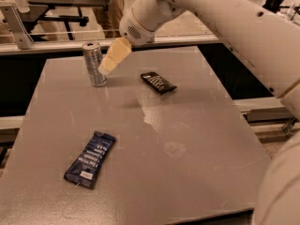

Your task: Knock redbull can over

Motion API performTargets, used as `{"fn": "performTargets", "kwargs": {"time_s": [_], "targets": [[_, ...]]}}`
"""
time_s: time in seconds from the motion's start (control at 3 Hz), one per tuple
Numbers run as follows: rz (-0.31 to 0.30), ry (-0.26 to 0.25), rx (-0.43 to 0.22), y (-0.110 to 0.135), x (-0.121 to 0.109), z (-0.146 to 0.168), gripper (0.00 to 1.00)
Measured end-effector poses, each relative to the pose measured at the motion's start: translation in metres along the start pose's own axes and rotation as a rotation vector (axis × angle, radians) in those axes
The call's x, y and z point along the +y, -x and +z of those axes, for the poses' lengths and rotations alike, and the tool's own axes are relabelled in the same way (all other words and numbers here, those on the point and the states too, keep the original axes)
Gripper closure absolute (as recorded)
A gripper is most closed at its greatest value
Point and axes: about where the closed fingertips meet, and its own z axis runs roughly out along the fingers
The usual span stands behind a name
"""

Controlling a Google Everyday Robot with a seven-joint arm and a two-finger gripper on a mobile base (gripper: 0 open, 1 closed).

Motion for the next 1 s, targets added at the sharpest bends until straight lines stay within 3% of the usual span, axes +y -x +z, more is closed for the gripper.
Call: {"fn": "performTargets", "kwargs": {"time_s": [0.33, 0.67, 1.0], "targets": [[0.022, 0.033, -0.027, 0.028, -0.002, 0.038, 0.00], [0.021, 0.053, -0.046, 0.044, 0.002, 0.054, 0.00], [0.016, 0.075, -0.050, 0.053, 0.008, 0.067, 0.17]]}}
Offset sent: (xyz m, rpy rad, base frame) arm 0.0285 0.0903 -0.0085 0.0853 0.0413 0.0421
